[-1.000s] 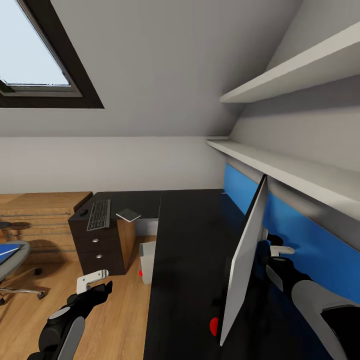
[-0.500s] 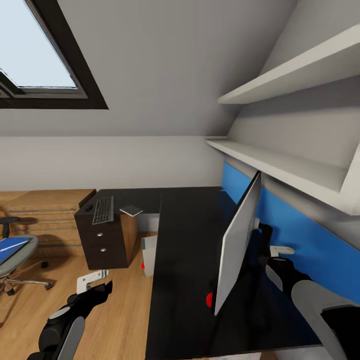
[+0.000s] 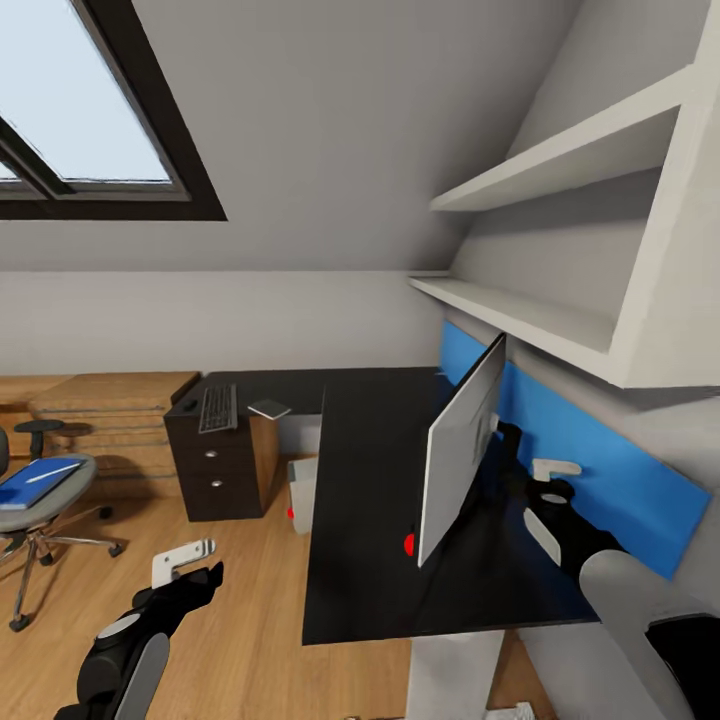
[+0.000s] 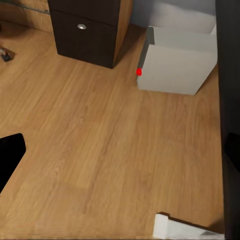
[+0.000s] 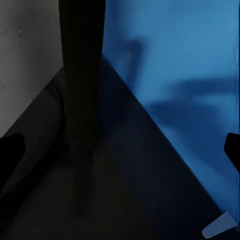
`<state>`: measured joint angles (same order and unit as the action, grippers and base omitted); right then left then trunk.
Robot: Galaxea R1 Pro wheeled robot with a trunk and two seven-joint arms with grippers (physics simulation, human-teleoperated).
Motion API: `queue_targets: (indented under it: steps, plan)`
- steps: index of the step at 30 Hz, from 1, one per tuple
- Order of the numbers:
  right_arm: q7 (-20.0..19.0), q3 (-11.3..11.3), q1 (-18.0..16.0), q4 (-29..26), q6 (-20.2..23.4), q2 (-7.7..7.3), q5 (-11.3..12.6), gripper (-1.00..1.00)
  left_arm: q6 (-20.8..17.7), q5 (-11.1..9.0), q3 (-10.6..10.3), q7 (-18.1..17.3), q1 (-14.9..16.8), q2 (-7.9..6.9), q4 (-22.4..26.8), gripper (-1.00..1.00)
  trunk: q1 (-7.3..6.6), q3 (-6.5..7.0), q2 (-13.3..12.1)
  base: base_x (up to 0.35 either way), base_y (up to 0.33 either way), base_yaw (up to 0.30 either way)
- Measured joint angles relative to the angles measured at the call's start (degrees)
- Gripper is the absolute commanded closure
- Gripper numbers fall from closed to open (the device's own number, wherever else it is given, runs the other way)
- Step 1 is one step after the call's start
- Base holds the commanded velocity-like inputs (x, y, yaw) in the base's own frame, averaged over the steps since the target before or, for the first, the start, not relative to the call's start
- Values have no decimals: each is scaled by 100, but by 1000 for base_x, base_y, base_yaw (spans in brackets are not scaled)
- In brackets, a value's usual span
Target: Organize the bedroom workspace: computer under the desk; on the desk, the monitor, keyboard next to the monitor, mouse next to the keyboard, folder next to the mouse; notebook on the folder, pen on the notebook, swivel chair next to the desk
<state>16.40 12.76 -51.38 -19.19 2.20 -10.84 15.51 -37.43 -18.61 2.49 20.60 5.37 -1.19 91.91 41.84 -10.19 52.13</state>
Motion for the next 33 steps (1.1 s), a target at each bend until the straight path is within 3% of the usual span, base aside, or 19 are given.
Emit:
queue_targets:
  steps: [5,8,13,17,20,25,29,33]
  plan:
    - [5,18,342,-810,-127,61,-7,-100,7,-2,16,6,0,-5,-64,-100,-2,0,0,-108,0,0]
    - [17,22,1122,-2302,100,196,-64,-100,1,-10,21,14,1,-4,-191,-100,-3,0,0,-18,0,0]
    - [184,40,1881,-3752,610,240,-84,-100,6,-5,14,17,0,-2,-367,-100,-4,0,0,-5,0,0]
    - [390,94,2059,-4096,735,302,-75,-100,7,-3,11,11,0,-2,-401,-100,-4,0,0,-1,0,0]
    - [596,233,2137,-4234,782,493,-80,-100,8,-3,7,5,2,6,-415,-100,-4,0,0,0,0,0]
    - [1105,701,2218,-4369,784,759,-101,-100,8,-3,3,-1,0,10,-426,-100,-4,0,0,0,0,0]
    - [1374,929,2232,-4385,769,780,-104,-100,8,-3,1,-7,-1,14,-427,-100,-4,0,0,0,0,0]
    - [1446,984,2235,-4388,762,782,-105,-100,12,-3,1,-13,0,15,-427,-100,-4,0,0,0,0,0]
